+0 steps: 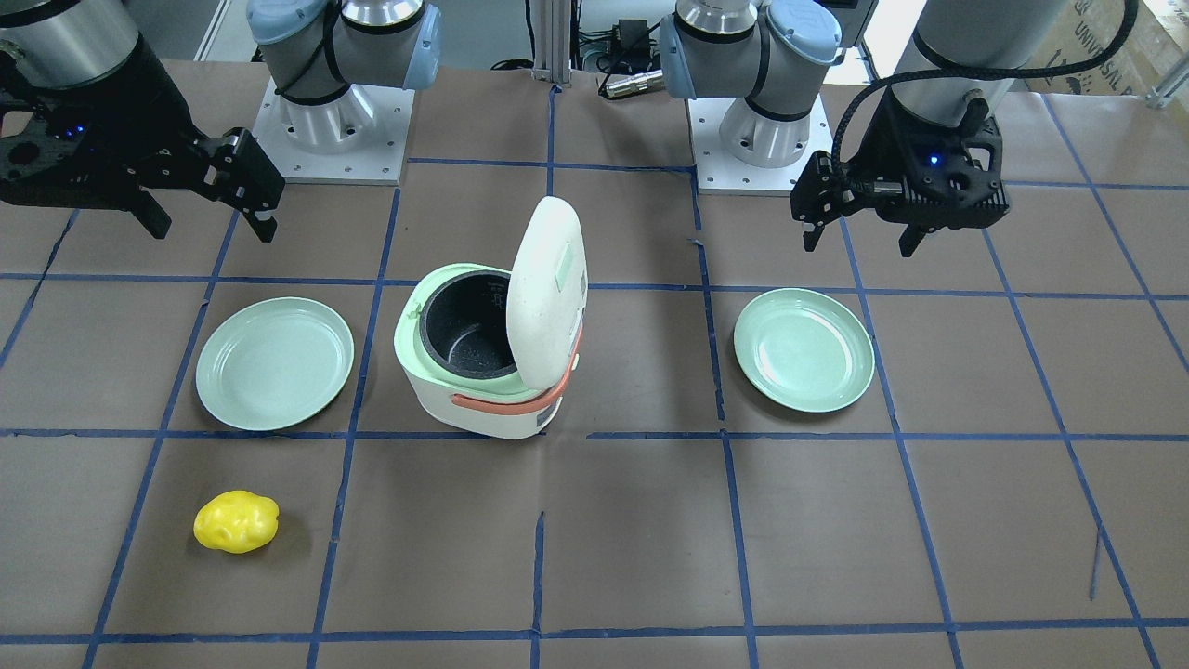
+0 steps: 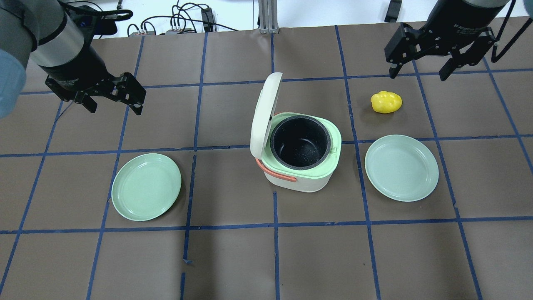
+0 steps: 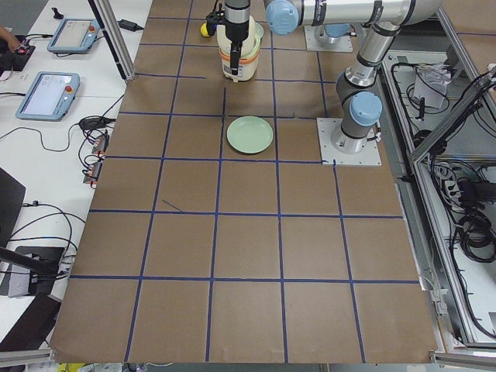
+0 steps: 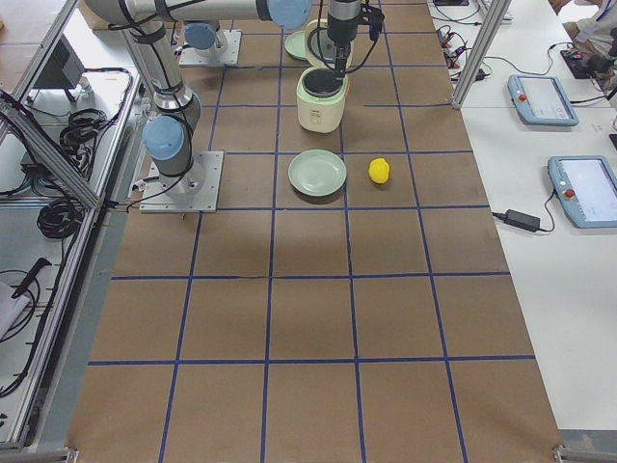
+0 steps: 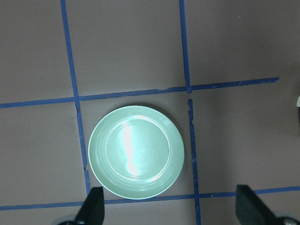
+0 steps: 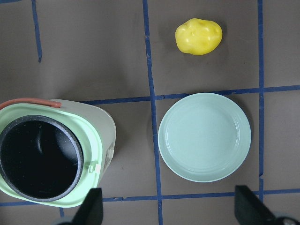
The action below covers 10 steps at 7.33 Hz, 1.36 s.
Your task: Press rice cooker button
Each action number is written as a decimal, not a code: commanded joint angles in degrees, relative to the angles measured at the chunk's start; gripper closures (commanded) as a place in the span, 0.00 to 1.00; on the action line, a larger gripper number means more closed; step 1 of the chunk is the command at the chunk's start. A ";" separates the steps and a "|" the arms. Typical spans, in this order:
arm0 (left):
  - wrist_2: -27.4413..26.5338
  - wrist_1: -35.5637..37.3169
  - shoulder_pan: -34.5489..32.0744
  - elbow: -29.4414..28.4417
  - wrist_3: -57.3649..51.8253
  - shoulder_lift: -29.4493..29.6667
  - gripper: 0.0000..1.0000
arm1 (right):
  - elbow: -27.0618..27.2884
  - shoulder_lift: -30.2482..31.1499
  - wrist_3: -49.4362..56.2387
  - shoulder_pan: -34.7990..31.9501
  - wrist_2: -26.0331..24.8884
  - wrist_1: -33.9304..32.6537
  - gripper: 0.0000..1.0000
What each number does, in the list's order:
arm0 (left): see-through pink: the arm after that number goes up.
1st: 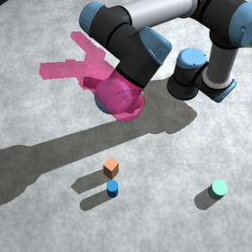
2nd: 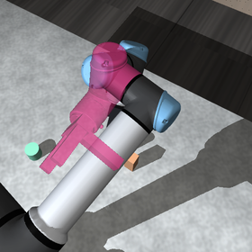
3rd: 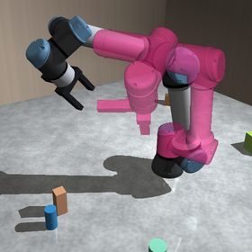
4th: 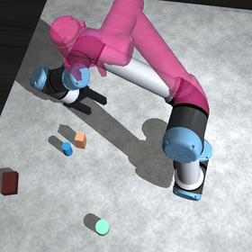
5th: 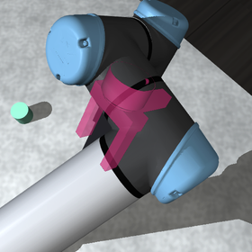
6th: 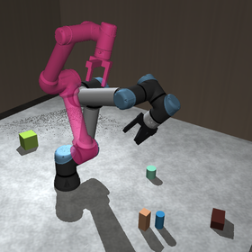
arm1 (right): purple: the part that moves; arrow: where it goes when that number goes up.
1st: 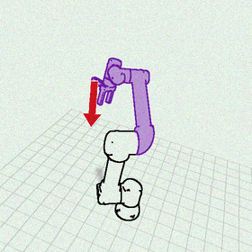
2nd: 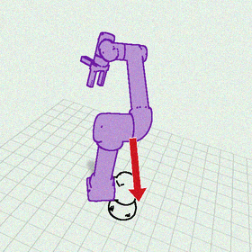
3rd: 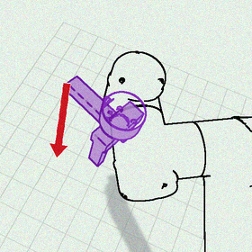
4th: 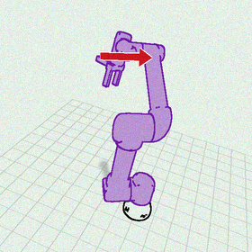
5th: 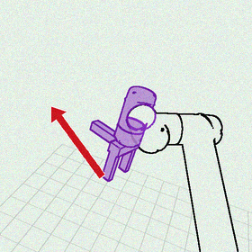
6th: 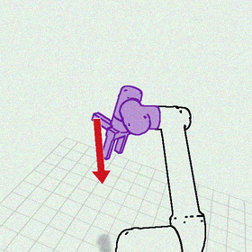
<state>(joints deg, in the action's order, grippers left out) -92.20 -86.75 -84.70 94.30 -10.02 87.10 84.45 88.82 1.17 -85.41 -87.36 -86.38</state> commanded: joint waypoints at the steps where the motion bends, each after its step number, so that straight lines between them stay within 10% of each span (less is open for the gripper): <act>1: 0.00 0.00 -0.03 0.00 0.00 0.00 0.00 | -4.35 -3.37 -0.47 -4.91 -6.64 1.12 0.00; 10: 0.00 0.00 -0.03 0.00 0.00 0.00 0.00 | -0.96 -1.28 -1.87 -5.47 -1.32 3.76 0.00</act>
<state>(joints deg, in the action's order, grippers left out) -92.20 -86.75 -84.72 94.31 -10.02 87.10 82.82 87.13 -0.60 -90.79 -88.69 -82.35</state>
